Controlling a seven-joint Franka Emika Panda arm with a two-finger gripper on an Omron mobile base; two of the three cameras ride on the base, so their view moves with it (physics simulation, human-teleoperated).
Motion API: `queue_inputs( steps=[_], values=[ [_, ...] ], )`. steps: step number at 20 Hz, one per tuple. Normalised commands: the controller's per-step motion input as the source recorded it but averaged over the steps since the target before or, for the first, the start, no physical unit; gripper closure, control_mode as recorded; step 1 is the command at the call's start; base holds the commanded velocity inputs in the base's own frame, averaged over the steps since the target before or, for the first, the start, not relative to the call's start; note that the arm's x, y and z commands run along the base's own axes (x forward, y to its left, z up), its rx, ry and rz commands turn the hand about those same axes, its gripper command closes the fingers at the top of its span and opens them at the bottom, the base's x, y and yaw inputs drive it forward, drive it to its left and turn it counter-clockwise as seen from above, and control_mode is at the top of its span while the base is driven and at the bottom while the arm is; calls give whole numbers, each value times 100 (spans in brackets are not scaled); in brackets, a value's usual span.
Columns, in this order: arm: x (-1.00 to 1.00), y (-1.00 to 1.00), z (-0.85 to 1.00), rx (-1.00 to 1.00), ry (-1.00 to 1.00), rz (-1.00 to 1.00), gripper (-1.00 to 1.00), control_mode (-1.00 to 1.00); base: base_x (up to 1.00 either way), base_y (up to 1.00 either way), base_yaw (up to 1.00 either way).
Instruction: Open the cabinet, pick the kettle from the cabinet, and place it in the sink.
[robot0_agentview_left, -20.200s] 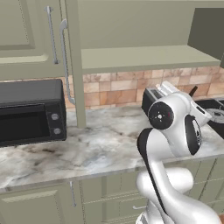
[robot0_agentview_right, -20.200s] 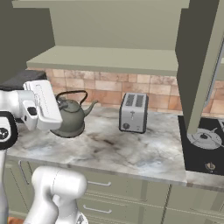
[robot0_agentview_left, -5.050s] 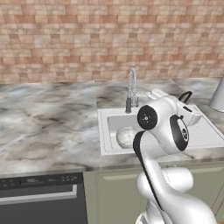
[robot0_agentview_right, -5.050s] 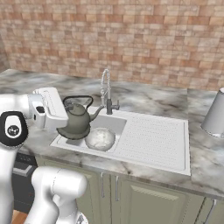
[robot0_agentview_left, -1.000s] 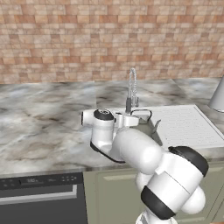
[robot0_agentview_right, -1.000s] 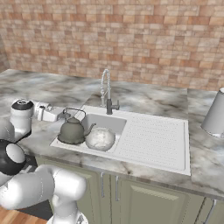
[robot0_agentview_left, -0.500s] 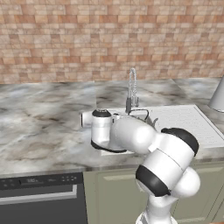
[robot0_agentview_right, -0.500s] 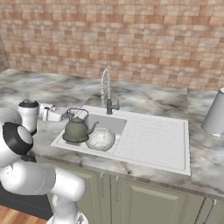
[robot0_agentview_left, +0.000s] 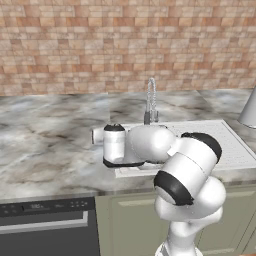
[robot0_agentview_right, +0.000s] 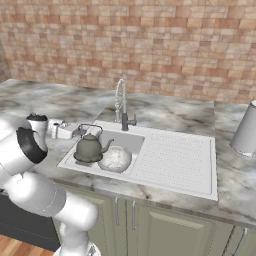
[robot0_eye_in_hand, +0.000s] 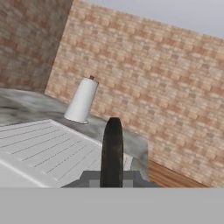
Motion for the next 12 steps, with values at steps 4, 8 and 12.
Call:
queue_inputs(
  steps=[4, 8, 12],
  values=[
    [18, -3, -13, 3, 0, 0, 100, -100, 0, 0, 0],
    [16, -16, -10, 8, 0, 0, 100, -100, 0, 0, 0],
    [9, -16, -8, 9, 0, 0, 100, -100, 0, 0, 0]
  ],
)
